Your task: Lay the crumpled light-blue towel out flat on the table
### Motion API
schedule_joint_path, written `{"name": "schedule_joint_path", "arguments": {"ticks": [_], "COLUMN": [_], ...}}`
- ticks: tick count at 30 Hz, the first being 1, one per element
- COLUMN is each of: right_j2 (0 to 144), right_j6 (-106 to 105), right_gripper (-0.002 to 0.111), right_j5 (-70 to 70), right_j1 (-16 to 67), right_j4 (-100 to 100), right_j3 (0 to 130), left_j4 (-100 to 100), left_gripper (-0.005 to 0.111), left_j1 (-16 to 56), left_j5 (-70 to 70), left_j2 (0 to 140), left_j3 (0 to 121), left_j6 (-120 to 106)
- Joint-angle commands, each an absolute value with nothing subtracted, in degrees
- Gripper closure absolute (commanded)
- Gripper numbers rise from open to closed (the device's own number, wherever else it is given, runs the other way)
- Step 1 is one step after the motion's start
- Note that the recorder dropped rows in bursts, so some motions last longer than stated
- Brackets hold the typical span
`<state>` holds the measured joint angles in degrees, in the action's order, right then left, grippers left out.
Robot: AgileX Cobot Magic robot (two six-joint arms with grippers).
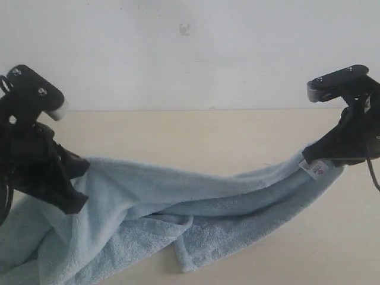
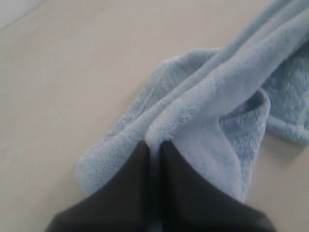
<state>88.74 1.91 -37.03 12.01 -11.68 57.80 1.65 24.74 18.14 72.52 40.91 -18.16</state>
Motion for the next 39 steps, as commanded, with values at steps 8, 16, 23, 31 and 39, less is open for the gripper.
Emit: {"name": "schedule_joint_path", "arguments": {"ticks": [8, 16, 23, 31, 39], "right_j2": [88.68, 88.68, 88.68, 88.68, 88.68], "right_j6": [0.52, 0.93, 0.93, 3.12, 3.69], "right_gripper": [0.109, 0.109, 0.109, 0.109, 0.109], "right_j5": [-32.42, -28.67, -17.44, -15.12, -16.29], "right_j1": [11.51, 11.51, 11.21, 11.21, 11.21], "right_j4": [-9.45, -8.06, -8.06, -8.06, -2.94], "right_j3": [57.84, 57.1, 50.61, 50.61, 50.61], "left_j4": [1.88, -10.32, -36.23, -15.8, -23.7], "left_gripper": [0.033, 0.029, 0.029, 0.039, 0.054], "left_j1": [25.35, 23.51, 17.8, 17.71, 15.07], "left_j5": [17.05, 22.89, 34.62, 44.14, 40.99], "left_j2": [75.84, 75.64, 74.91, 72.47, 72.47], "left_j3": [39.63, 39.63, 39.63, 37.39, 29.72], "left_j6": [-31.17, -27.49, 5.44, -0.39, 13.43]}}
